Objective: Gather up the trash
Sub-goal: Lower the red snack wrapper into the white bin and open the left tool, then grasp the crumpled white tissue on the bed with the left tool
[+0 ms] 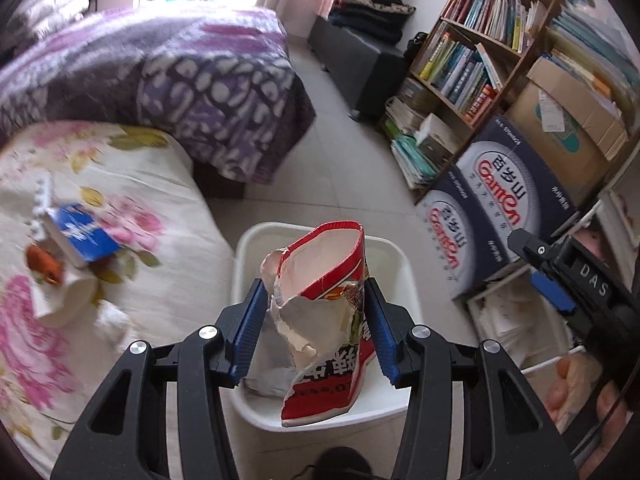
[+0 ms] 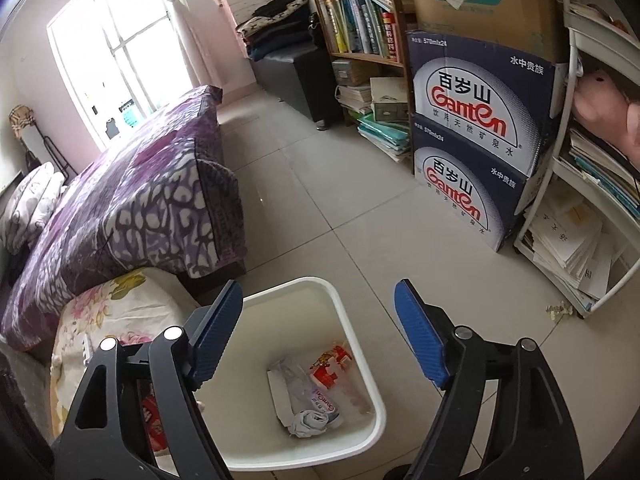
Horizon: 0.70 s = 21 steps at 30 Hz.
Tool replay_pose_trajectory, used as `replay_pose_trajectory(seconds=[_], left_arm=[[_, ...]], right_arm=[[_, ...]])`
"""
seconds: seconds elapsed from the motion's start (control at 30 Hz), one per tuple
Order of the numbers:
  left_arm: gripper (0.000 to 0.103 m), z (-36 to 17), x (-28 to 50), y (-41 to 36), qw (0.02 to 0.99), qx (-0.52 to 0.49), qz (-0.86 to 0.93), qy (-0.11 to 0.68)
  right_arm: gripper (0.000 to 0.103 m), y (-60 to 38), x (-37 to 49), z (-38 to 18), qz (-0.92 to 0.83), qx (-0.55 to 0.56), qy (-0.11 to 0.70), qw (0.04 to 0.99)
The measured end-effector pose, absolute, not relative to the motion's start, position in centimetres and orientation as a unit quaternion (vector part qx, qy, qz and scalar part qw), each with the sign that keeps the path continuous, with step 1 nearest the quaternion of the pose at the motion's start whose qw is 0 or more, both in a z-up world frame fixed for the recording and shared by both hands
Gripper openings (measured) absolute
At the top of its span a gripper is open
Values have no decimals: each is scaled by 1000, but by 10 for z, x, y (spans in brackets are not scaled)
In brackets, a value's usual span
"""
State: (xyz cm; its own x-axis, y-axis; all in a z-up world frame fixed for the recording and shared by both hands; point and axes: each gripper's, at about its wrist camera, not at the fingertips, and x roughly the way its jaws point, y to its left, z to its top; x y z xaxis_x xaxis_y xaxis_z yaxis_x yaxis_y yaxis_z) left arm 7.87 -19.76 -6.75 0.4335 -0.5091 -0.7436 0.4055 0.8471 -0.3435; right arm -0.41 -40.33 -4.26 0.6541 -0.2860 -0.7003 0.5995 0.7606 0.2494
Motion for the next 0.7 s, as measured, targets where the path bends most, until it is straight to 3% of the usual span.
replay_pose_trajectory(seconds=[0.1,0.23,0.7], left_arm=[[54,-73,79,-207,833,-62,-290,467],[72,-80,79,-212,828,-59,-297,471],[78,-90,88,-183,853,-16,-217,475]], right_arm=[[78,-409,-7,-43,-255,242,330,876],[83,-415,-8,-42,-260,251,328,873],[95,-395,7,-48,-247,239,346,873]])
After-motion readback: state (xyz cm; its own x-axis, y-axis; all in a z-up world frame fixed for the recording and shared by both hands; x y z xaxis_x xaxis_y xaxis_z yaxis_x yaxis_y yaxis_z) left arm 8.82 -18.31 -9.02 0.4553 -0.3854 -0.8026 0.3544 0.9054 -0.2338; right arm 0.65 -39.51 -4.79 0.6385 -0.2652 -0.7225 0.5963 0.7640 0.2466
